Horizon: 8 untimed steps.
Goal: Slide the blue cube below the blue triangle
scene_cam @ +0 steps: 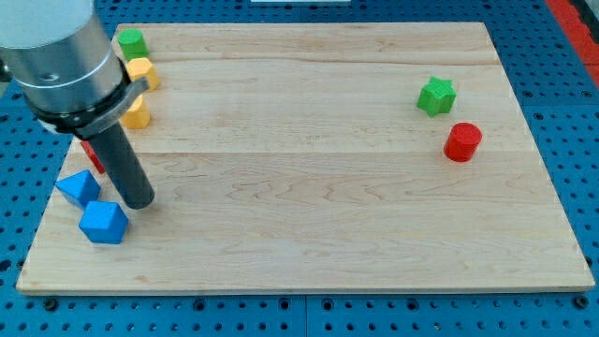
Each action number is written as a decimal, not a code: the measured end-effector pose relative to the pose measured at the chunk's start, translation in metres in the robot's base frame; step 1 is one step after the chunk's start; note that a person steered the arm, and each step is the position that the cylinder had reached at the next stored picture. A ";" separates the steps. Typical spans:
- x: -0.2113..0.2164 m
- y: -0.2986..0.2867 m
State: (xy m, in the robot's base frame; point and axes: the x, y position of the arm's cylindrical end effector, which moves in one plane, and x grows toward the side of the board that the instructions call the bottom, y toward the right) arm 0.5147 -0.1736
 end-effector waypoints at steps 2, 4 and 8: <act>0.035 -0.016; 0.035 -0.040; 0.016 0.368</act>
